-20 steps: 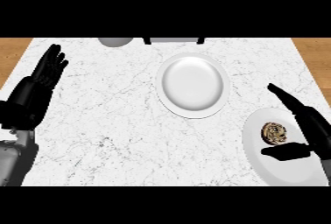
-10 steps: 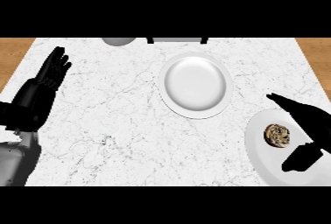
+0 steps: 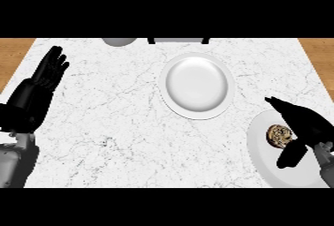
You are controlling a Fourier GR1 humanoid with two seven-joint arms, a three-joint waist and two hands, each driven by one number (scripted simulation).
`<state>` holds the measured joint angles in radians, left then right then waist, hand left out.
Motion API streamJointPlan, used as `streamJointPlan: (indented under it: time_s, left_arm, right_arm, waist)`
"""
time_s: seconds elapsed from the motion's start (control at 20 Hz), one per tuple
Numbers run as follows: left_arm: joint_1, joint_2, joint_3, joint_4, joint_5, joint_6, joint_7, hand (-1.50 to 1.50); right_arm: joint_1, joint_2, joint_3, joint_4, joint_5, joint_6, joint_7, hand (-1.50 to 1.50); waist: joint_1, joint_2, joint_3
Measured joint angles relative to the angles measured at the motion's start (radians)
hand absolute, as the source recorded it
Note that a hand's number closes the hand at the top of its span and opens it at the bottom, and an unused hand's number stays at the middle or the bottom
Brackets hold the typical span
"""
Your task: Pick the cupcake from the plate and place it in the plate
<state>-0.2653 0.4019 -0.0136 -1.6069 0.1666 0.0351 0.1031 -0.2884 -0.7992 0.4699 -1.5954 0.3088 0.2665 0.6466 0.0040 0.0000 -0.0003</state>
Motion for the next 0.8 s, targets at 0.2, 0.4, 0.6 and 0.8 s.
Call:
streamJointPlan:
  time_s: [0.2, 0.4, 0.6, 0.8]
  left_arm:
    - [-0.015, -0.008, 0.015, -0.001, -0.008, -0.012, 0.019, 0.00]
    - [-0.011, -0.035, 0.015, -0.009, -0.036, -0.011, 0.024, 0.00]
    - [-0.013, -0.043, 0.044, 0.006, -0.037, -0.038, 0.018, 0.00]
    - [-0.005, -0.069, 0.042, 0.000, -0.068, -0.036, 0.012, 0.00]
  right_arm:
    - [0.006, 0.032, -0.018, 0.069, 0.061, 0.035, -0.005, -1.50]
    - [0.015, 0.073, -0.051, 0.163, 0.124, 0.045, -0.062, -1.50]
    - [0.009, 0.118, -0.088, 0.246, 0.181, 0.065, -0.123, -1.50]
    - [0.031, 0.144, -0.111, 0.303, 0.230, 0.078, -0.190, -1.50]
  waist:
    - [-0.001, 0.000, 0.000]
    - [-0.001, 0.000, 0.001]
    - [-0.002, 0.001, 0.000]
    - [-0.002, 0.000, 0.001]
